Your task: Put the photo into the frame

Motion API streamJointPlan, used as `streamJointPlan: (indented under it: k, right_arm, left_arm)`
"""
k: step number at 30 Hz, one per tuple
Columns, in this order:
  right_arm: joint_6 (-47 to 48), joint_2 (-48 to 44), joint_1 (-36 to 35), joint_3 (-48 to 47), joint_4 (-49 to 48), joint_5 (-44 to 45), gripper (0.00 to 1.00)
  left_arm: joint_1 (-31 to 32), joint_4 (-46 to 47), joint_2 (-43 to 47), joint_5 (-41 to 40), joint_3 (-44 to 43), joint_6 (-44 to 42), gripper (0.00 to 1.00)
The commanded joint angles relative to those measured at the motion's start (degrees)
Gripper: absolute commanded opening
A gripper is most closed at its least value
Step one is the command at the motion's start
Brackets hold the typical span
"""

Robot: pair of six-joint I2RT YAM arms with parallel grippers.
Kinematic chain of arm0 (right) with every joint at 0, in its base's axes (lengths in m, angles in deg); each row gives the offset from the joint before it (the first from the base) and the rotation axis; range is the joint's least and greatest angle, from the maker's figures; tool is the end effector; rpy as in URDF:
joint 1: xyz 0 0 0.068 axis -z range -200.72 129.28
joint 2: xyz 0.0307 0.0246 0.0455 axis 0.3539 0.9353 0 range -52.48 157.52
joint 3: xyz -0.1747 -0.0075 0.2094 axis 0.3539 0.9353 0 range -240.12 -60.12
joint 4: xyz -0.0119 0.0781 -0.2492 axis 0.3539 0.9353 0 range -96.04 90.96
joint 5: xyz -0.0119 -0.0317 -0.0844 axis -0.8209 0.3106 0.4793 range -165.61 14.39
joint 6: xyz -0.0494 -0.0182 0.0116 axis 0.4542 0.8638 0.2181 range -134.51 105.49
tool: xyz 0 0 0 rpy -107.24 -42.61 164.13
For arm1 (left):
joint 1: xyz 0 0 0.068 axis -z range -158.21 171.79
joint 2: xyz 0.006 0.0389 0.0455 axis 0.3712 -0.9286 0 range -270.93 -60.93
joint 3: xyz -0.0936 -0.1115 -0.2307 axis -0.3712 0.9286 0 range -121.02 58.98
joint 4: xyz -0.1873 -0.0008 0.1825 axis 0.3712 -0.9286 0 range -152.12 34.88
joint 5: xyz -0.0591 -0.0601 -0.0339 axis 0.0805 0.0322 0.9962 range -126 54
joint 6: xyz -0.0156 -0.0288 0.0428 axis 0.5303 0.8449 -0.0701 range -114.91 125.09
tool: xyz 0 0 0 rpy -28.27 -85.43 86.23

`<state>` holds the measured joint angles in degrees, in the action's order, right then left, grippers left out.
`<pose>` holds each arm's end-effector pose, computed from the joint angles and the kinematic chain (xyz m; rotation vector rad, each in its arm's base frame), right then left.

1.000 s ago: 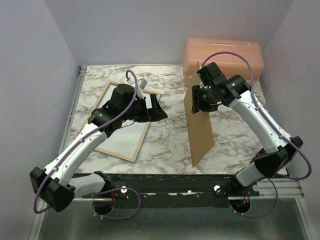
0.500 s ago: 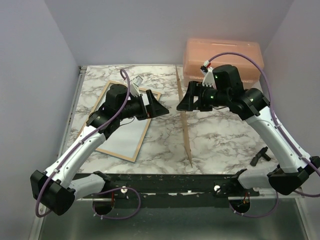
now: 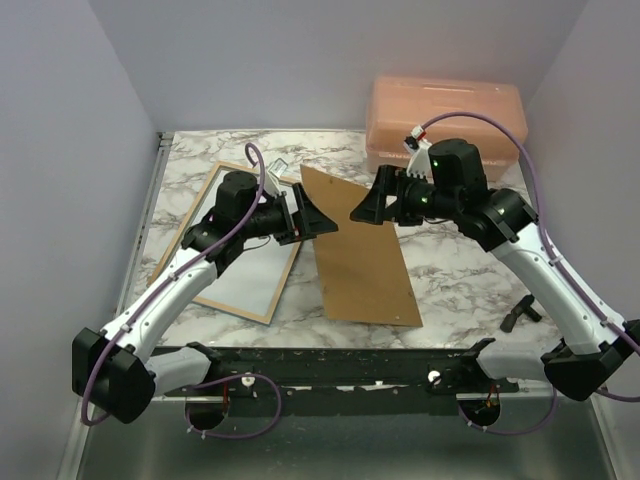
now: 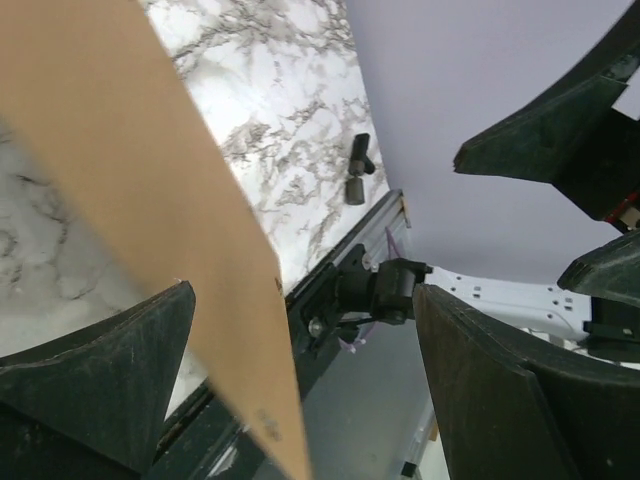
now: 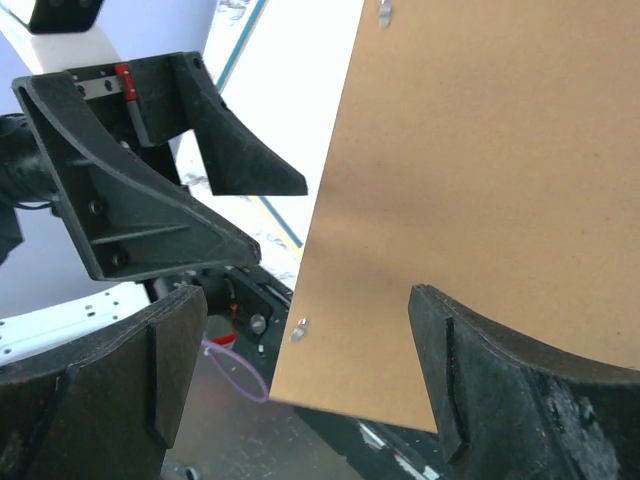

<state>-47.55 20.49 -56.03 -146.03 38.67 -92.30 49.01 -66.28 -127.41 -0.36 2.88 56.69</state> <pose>0.2063 0.1587 0.4223 -0.2297 2.2599 0.9830 0.2237 -0.1384 0.3327 0.0057 2.1902 -1.4555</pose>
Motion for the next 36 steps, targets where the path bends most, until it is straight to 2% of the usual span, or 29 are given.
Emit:
streamJointPlan:
  k: [1,8,13,16,24,28,36]
  right_arm:
    - [0.07,-2.75,-0.35,3.28,-2.38,6.38,0.92]
    - [-0.21,-1.22,1.28,13.84,-3.27,14.15,0.93]
    - [-0.54,-0.18,10.48,26.77,-8.50,11.05,0.94]
    - [-0.45,1.15,16.65,33.17,-12.52,8.90,0.94]
    - [0.16,8.72,27.17,43.70,-21.66,5.49,0.94]
    - [0.45,11.73,27.41,45.33,-24.77,3.48,0.94]
    - [-0.14,14.69,27.40,48.37,-29.63,-3.54,0.93]
  left_arm:
    - [0.03,-2.41,-1.01,-3.84,-0.74,-4.40,0.92]
    - [0.18,-1.85,-7.22,-6.98,2.40,-6.18,0.90]
    - [0.17,-7.06,-7.82,-15.08,4.65,-8.90,0.93]
    - [0.20,-8.69,-9.45,-16.75,5.90,-9.76,0.93]
    - [0.20,-0.81,-14.29,-14.21,13.45,-7.33,0.89]
    - [0.20,2.26,-15.95,-14.79,15.88,-6.74,0.88]
    - [0.00,15.11,-20.20,-12.43,20.52,-3.42,0.83]
